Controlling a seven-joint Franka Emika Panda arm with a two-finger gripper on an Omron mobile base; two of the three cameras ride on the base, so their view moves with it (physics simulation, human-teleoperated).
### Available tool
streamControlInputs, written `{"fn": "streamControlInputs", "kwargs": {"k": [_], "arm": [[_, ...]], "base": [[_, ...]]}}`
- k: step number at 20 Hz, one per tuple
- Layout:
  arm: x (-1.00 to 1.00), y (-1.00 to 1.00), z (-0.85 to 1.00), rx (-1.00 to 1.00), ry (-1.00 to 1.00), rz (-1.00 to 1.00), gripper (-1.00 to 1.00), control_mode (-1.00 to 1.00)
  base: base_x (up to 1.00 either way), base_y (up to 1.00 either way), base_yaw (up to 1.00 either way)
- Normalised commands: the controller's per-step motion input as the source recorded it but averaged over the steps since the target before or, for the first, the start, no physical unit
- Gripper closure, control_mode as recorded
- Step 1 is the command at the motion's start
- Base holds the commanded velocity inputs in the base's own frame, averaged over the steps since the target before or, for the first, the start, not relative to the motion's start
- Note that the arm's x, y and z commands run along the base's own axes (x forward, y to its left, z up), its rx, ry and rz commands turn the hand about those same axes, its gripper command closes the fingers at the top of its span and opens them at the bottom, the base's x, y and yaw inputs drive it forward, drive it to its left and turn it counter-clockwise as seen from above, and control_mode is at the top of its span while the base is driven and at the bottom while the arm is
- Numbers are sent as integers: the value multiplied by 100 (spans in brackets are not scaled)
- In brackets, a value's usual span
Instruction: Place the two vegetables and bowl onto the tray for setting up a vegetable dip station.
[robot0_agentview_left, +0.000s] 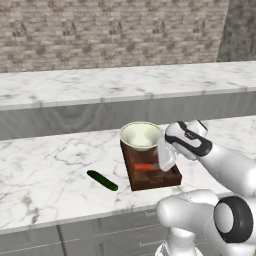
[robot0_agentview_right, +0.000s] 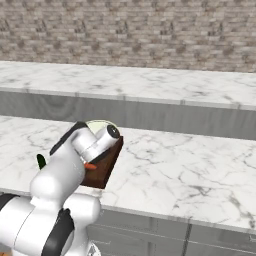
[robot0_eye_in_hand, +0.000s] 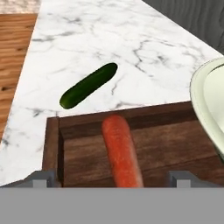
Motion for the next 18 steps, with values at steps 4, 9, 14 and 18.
{"fn": "streamControlInputs", "kwargs": {"k": [4, 9, 14, 18], "arm": [[-36, 3, 30, -3, 12, -5, -100, -100], [-33, 22, 26, -1, 4, -8, -100, -100], [-25, 40, 16, -3, 2, -8, -100, -100], [-23, 46, 7, -10, 0, -21, -100, -100]], "base": [[0, 0, 0], [0, 0, 0], [0, 0, 0], [0, 0, 0]]}}
